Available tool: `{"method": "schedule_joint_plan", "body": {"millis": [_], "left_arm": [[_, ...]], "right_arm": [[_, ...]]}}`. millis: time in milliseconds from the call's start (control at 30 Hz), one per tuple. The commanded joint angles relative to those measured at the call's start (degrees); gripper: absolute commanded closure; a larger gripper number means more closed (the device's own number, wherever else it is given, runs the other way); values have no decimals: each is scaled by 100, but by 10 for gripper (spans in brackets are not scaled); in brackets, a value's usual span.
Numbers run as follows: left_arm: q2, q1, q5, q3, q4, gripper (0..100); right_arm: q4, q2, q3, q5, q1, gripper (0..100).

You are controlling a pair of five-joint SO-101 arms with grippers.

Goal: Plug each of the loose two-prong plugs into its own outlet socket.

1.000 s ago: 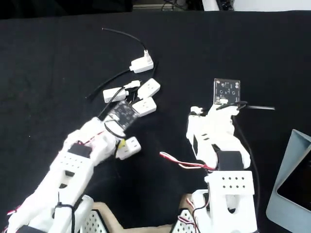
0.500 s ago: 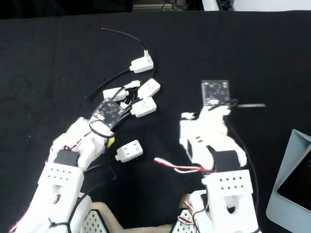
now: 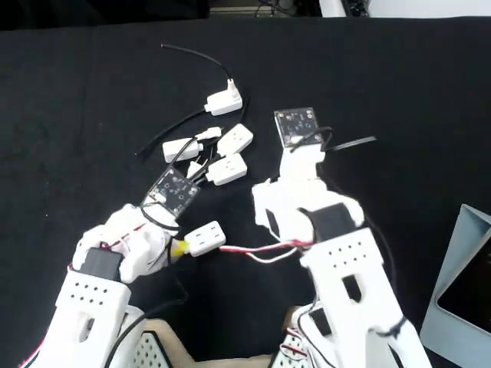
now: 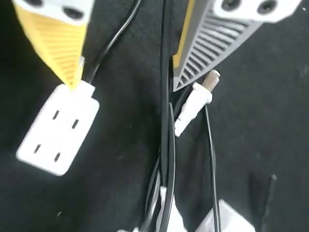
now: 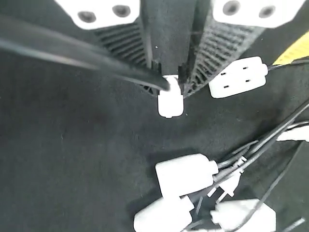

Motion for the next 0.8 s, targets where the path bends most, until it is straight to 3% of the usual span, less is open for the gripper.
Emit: {"method": "schedule_joint_plan", "body": {"millis": [0, 133, 467, 600, 767], "left_arm": [[246, 444, 9, -681, 123, 704], [1099, 910, 9, -989, 53, 704], [3824, 1218, -237, -1578, -1178, 710], [4536, 1165, -264, -1657, -1793, 795], [4563, 1165, -273, -1754, -1679, 868]], "right_arm": [[-193, 127, -286, -79, 105, 985], [-193, 101, -286, -70, 457, 985], [-193, 127, -277, -44, 747, 985], [-193, 136, -277, -44, 747, 985], [-193, 136, -277, -44, 747, 985]]}}
